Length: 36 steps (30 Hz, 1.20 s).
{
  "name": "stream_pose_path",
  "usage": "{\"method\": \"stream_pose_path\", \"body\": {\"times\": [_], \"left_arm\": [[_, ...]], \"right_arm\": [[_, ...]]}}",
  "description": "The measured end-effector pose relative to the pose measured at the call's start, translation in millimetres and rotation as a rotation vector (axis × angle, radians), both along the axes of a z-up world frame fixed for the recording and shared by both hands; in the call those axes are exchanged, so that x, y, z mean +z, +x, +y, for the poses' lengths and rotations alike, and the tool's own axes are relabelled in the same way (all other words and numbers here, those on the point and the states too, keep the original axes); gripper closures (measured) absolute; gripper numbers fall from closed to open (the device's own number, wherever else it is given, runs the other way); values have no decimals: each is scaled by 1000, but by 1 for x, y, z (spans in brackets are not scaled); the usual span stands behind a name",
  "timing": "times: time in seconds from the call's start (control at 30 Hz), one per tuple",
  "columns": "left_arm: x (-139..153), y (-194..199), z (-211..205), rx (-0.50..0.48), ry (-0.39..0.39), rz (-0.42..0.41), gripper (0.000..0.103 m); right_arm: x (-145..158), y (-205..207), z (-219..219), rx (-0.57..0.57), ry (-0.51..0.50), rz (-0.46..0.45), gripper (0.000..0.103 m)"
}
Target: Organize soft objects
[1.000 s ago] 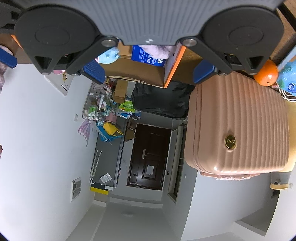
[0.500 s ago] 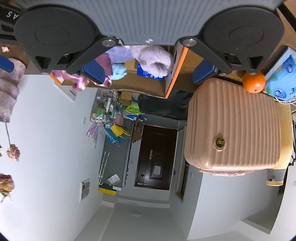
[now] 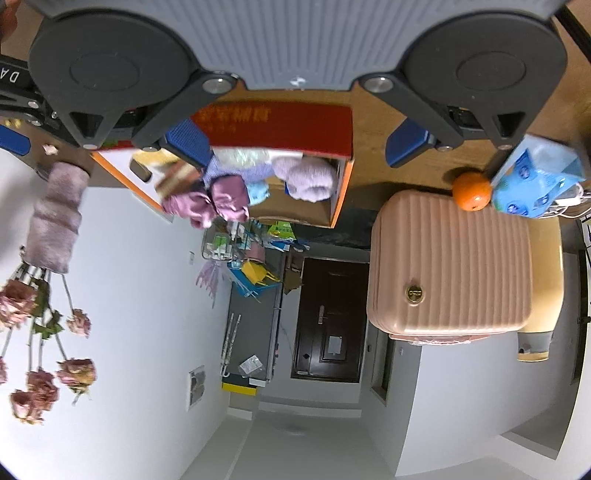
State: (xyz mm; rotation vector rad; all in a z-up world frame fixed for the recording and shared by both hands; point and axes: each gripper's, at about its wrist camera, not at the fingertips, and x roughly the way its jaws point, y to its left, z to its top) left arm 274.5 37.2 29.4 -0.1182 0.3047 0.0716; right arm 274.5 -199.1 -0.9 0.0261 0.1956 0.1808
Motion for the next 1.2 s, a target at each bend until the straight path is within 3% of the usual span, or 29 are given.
{"method": "stream_pose_path", "body": {"times": [0.2,0.43,0.73,1.2], "left_arm": [[4,-50,-4,2,34,12,0],[13,-122,-11,11,77,-34,0],[12,-199,-18,-50,43,-1,0],[2,-246,-19,-82,39,23,0]], "right_arm": [[5,-53,-5,9,-24,-6,0],[14,-111,-13,-3,-22,7,0],[26,-180,-29,-1,-13,43,0],[38,-243,-30,7,-48,24,0]]}}
